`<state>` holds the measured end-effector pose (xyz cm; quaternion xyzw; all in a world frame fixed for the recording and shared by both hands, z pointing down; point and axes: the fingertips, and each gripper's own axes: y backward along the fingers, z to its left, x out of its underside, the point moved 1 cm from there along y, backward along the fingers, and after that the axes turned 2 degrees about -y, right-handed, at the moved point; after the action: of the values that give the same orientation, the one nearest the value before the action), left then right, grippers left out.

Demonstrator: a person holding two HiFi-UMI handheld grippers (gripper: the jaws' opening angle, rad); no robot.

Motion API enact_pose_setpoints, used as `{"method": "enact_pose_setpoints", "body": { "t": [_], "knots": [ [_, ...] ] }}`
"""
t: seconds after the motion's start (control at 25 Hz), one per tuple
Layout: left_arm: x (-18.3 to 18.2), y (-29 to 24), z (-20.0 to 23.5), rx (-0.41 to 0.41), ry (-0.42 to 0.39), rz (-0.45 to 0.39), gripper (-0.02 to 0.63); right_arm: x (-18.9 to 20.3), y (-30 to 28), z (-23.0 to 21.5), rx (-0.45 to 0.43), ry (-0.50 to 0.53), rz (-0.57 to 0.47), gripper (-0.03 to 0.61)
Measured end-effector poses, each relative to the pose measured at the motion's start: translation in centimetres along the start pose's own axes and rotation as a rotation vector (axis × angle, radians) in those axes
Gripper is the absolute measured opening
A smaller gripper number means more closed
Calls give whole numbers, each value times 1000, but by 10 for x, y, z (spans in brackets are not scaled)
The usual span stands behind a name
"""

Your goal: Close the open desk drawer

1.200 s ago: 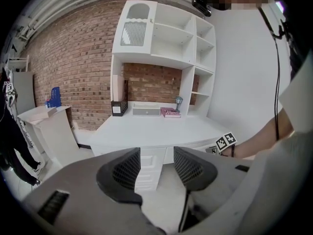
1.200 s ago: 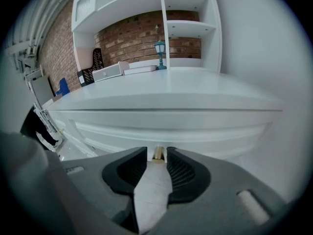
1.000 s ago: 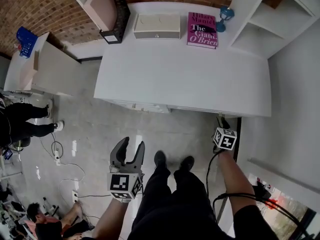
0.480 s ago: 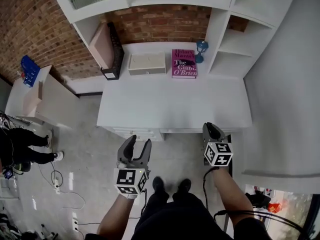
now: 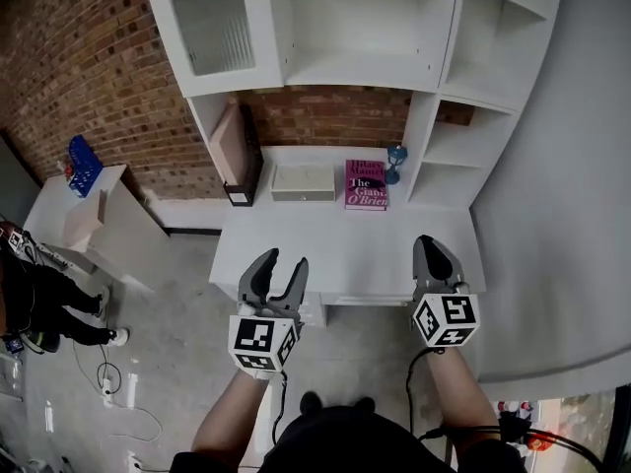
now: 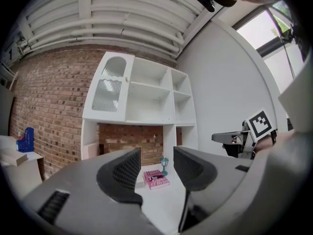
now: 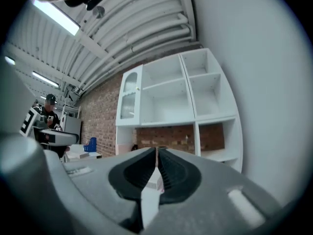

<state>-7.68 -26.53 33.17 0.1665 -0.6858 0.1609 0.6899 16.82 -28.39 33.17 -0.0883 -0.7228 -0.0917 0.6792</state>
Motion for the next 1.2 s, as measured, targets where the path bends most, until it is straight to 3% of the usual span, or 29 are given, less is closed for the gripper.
{"method": "enact_pose_setpoints", "body": {
  "t": [0.2, 0.4, 1.2],
  "knots": [
    [-56, 10, -14, 15, -56, -130, 152, -73, 20, 30, -61, 93, -167, 17],
    [-85, 18, -26, 30, -89, -189, 144, -111, 35, 49, -85, 159, -246, 17],
    [-84, 22, -35, 35, -83, -168, 144, -109, 52, 54, -100, 187, -230, 15]
  ]
}}
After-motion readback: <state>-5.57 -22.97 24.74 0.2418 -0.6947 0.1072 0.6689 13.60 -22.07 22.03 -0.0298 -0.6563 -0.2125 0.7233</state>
